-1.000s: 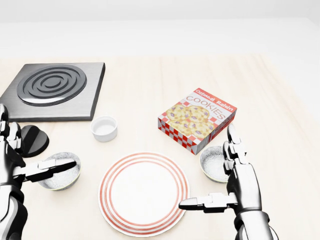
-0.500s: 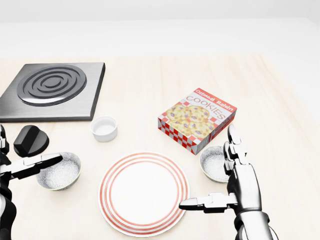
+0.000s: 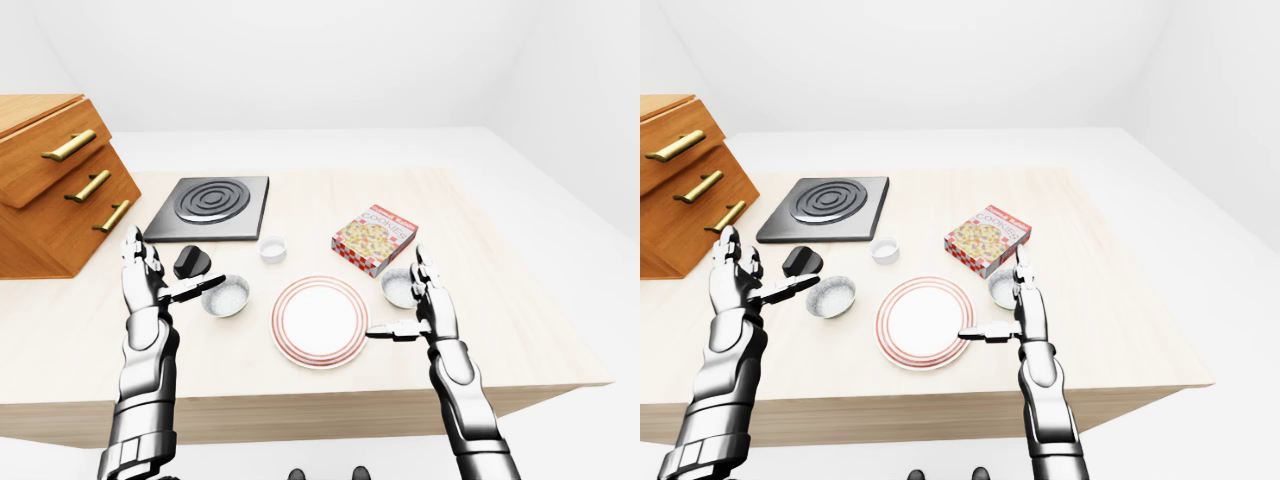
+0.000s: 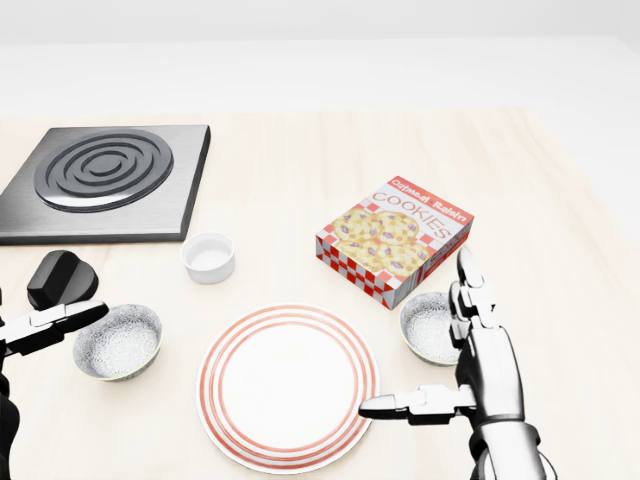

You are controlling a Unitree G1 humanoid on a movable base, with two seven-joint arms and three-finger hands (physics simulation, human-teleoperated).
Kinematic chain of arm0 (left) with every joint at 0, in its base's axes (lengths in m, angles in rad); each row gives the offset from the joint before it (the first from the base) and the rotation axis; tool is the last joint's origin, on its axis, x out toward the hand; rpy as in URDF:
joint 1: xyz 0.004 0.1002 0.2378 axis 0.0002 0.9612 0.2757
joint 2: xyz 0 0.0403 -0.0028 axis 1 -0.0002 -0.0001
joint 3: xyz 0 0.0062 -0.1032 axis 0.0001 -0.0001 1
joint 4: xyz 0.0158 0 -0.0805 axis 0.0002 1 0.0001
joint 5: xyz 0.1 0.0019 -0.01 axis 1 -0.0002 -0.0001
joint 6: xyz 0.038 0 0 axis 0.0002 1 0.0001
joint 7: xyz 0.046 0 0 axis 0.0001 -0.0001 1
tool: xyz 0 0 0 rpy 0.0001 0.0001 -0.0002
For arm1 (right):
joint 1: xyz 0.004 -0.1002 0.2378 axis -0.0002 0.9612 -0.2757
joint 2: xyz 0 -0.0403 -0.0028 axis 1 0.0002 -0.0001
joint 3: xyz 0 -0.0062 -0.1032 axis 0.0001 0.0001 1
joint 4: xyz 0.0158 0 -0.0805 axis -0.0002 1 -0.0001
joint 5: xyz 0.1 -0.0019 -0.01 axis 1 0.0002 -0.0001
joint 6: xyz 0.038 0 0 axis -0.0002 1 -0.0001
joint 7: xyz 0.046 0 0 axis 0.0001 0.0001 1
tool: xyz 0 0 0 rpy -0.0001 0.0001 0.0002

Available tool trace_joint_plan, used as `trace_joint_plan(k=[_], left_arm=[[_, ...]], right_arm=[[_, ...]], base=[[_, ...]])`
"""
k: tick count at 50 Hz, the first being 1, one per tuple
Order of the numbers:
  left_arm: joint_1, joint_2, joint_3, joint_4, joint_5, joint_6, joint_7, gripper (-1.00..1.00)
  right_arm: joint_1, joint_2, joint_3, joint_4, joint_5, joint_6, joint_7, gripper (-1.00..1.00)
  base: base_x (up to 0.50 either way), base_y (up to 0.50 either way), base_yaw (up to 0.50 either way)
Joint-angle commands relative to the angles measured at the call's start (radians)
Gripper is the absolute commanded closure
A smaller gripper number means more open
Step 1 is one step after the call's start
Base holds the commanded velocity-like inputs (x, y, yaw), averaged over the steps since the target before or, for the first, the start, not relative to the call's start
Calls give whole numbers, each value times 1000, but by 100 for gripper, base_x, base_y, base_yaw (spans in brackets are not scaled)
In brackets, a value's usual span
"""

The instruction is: Pick the akita bowl next to the plate and place it on the plate.

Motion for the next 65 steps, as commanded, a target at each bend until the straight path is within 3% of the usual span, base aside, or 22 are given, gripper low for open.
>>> trace_joint_plan(k=[1, 5, 6, 8, 9, 10, 11, 13, 14, 23, 25, 35, 36, 38, 39, 49, 50, 54, 58, 61, 64, 65], left_arm=[[-3, 3, 1, 17, -6, -4, 1, -100], [-6, 4, 0, 39, -6, -21, -2, -100], [-4, 4, -1, 28, -7, -11, 1, -100], [1, 3, -2, 10, -7, 2, 5, -100], [-1, 1, -3, 26, -5, -10, 1, -100], [-1, 1, -3, 28, -5, -11, 1, -100], [-8, 2, -3, 60, -3, -36, -5, -100], [-6, 3, -4, 54, -5, -33, -3, -100], [2, 2, -5, 21, -6, -7, 3, -100], [3, -1, -4, 23, -1, -10, 1, -100], [6, -1, -4, 17, 1, -6, 0, -100], [5, -2, -4, 18, 1, -7, -1, -100], [13, -3, -2, 4, 0, 0, -1, -100], [14, -3, -2, 2, 1, 1, -1, -100], [19, -4, 0, -19, -2, 19, 2, -100], [19, -5, 2, -21, 0, 22, 1, -100], [15, -8, 0, 8, 3, -1, -4, -100], [12, -6, -1, 27, 1, -15, -6, -100], [19, -5, -2, -9, -4, 14, 0, -100], [9, -5, -1, 34, -1, -18, -7, -100], [17, -5, -2, -3, -3, 11, 0, -100], [12, -6, -1, 17, -2, -3, -4, -100]], right_arm=[[8, -1, -6, -58, 2, 29, -5, -100], [7, -2, -10, -74, 7, 42, -6, -100], [17, -3, -9, -152, -11, 83, -19, -100], [20, -4, -6, -194, -23, 119, -22, -100], [22, -3, -1, -330, -51, 131, -37, -100], [22, -2, -1, -340, -54, 131, -36, -100], [37, -10, 15, -420, -94, 131, -30, -100], [46, -6, 19, -445, -111, 131, -22, -100], [54, 1, 24, -484, -115, 131, -18, -100], [64, -3, 52, -558, -218, 131, -4, -100], [26, -2, 27, -543, -292, 131, -66, -100], [24, 4, 23, -541, -301, 131, -63, -100], [39, -36, 60, -637, -474, 131, -67, -100], [40, -23, 54, -642, -498, 131, -52, -100], [40, -36, 47, -677, -540, 131, -8, -100], [40, -13, 33, -676, -561, 131, 17, -100], [100, -187, 11, -668, -873, 131, 88, -100], [111, -111, -69, -661, -1018, 131, 159, -100], [111, -95, -100, -685, -1243, 113, 186, -100], [110, -67, -105, -704, -1310, 96, 204, -100], [116, -40, -89, -700, -1379, 105, 216, -100], [120, -35, -84, -697, -1397, 112, 226, -100]], base=[[0, 0, 0], [0, 0, 0], [0, 0, 0], [0, 0, 0], [0, 0, 0], [0, 0, 0], [0, 0, 0], [0, 0, 0], [0, 0, 0], [0, 0, 0], [0, 0, 0], [0, 0, 0], [0, 0, 0], [0, 0, 0], [0, 0, 0], [0, 0, 0], [0, 0, 0], [0, 0, 0], [0, 0, 0], [0, 0, 0], [0, 0, 0], [0, 0, 0]])
